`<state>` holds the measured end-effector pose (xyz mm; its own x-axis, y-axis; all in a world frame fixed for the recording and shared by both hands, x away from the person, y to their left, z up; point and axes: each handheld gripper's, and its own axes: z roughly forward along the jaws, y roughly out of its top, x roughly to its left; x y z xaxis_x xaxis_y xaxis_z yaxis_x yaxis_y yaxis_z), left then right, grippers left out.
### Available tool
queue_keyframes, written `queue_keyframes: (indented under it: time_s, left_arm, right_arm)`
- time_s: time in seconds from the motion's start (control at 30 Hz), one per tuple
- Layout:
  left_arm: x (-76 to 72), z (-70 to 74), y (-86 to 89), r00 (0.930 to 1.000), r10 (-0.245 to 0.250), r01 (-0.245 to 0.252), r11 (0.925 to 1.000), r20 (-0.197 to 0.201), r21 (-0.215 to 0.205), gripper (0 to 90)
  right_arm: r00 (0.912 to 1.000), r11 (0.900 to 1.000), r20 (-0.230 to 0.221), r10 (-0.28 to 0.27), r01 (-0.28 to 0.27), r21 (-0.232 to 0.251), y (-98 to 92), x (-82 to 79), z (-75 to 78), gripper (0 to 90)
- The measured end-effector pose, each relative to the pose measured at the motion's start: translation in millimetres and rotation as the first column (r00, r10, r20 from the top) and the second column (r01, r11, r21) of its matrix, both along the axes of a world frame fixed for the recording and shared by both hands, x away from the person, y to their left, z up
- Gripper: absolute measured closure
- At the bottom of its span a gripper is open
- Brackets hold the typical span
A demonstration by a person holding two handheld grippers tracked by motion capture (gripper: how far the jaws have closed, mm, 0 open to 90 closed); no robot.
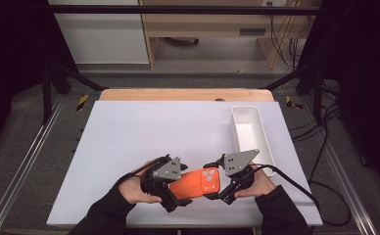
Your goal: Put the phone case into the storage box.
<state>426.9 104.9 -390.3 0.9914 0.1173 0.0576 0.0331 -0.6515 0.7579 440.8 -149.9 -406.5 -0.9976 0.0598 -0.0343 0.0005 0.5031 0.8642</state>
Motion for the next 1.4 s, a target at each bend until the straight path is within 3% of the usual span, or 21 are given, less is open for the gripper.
queue_keyframes:
  time_s: [0.23,0.43,0.53,0.8,1.13,1.4]
  left_arm:
    - [3.1,-1.1,4.9,0.9995,0.026,-0.026,0.9997,-0.018,0.001,0.2]
    - [4.4,-5.8,3.5,0.9986,0.043,-0.042,0.9980,-0.030,0.047,0.0]
    - [4.9,-7.2,3.5,0.9986,0.038,-0.036,0.9981,-0.037,0.050,0.0]
    - [6.6,-11.1,2.7,0.9981,0.038,-0.034,0.9956,-0.048,0.088,0.0]
    - [4.1,-14.2,-1.2,0.9989,0.010,-0.005,0.9941,-0.046,0.108,0.0]
    - [4.8,-17.9,-4.9,0.9984,0.025,-0.018,0.9912,-0.052,0.132,0.0]
  right_arm:
    - [0.9996,1.000,0.021,-0.016,0.017,-0.009,-6.0,-1.1,7.2,16.4]
    - [0.9992,0.998,0.027,-0.030,0.031,-0.051,-8.2,-1.9,9.7,16.3]
    - [0.9992,0.997,0.027,-0.030,0.032,-0.075,-8.9,-2.9,10.9,16.3]
    - [0.9996,0.995,0.011,-0.026,0.027,-0.096,-8.6,-3.0,15.3,16.3]
    - [0.9999,0.978,0.016,-0.006,0.010,-0.211,-2.9,-1.9,31.4,16.2]
    - [0.9996,0.958,0.024,0.013,-0.005,-0.285,5.3,-0.8,42.3,16.2]
